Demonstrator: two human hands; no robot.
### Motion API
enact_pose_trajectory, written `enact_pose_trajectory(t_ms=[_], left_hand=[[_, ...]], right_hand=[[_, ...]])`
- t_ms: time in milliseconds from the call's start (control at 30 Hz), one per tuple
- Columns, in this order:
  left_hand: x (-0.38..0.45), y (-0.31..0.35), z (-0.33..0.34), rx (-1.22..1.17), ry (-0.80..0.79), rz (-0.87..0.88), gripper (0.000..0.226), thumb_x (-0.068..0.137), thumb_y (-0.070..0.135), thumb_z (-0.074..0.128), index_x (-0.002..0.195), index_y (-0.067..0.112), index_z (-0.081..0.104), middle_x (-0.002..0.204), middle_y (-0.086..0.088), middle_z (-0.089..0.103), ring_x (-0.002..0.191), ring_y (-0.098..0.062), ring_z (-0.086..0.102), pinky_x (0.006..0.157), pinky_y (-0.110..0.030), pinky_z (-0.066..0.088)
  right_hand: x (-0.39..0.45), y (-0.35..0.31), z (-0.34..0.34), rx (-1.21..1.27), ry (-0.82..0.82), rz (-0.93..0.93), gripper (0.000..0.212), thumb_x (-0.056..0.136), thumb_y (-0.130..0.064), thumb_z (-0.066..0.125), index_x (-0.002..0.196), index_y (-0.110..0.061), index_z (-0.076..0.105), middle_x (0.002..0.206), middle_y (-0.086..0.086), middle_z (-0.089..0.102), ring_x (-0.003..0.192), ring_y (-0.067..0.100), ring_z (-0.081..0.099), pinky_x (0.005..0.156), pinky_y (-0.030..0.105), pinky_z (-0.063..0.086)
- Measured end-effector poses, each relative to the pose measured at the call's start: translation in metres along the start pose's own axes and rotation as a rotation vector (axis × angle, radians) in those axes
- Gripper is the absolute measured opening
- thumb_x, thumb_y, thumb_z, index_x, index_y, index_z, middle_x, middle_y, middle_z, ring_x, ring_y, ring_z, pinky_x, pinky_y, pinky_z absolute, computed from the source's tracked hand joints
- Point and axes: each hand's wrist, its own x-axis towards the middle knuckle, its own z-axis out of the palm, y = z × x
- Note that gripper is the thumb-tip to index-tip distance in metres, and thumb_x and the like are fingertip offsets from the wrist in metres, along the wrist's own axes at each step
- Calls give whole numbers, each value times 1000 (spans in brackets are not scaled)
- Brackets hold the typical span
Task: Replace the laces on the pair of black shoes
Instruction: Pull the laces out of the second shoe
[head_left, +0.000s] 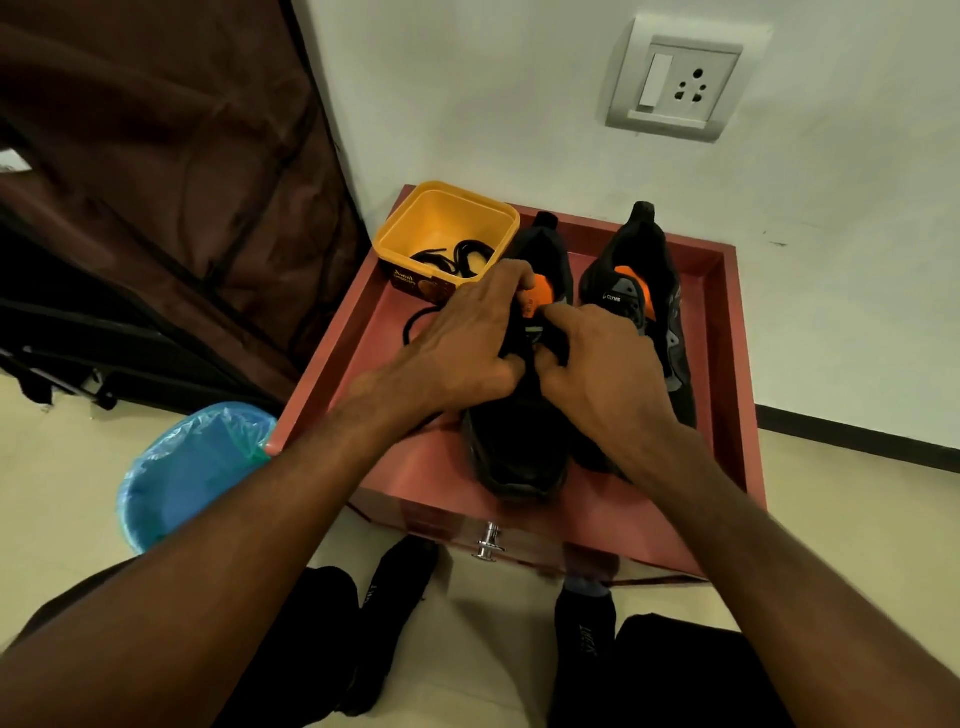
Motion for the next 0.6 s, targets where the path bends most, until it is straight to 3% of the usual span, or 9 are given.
enact_pose_trajectory(t_ms=[133, 233, 333, 400, 500, 600], left_hand=[[-2, -3, -1, -26, 4, -40, 60, 76, 16, 69, 125, 23, 35, 110, 5, 45, 80, -14, 53, 57, -37, 47], [0, -5, -2, -101, -26, -58, 61, 79, 12, 70, 126, 25, 35, 107, 10, 46, 75, -10, 54, 55, -32, 46], [1, -7, -6, -179, -77, -48, 63, 81, 9, 73, 131, 22, 36, 112, 9, 47, 85, -1, 56, 63, -17, 46], [-1, -7, -7, -127, -107, -26, 66, 80, 18, 78, 132, 24, 37, 120, 10, 43, 94, 1, 53, 68, -13, 42], [-4, -7, -4, -30, -93, 20, 74, 74, 36, 85, 130, 25, 39, 124, 13, 37, 97, -3, 49, 70, -19, 44], [-5, -7, -1, -50, -61, -3, 84, 71, 40, 91, 133, 27, 37, 126, 12, 44, 105, -9, 52, 78, -28, 53]], right_hand=[[-1, 0, -4, 120, 72, 71, 27, 90, -32, 64, 117, -28, 62, 82, -4, 66, 66, 15, 64, 58, 36, 57], [-1, 1, 2, 85, 9, 45, 30, 96, -29, 61, 126, -28, 63, 107, 3, 58, 84, 22, 64, 67, 35, 54], [1, 3, 10, 74, -32, -3, 30, 99, -22, 58, 128, -21, 68, 135, 10, 43, 100, 28, 61, 79, 41, 59], [0, 4, 11, 103, -4, 10, 27, 99, -19, 60, 124, -20, 71, 141, 10, 40, 112, 30, 58, 85, 45, 59], [-1, 5, 9, 185, 118, 29, 18, 95, -14, 66, 109, -23, 75, 132, 4, 42, 111, 23, 56, 79, 41, 60], [-1, 5, 2, 212, 194, 25, 16, 93, -12, 68, 97, -27, 72, 122, -4, 42, 106, 17, 55, 73, 42, 59]])
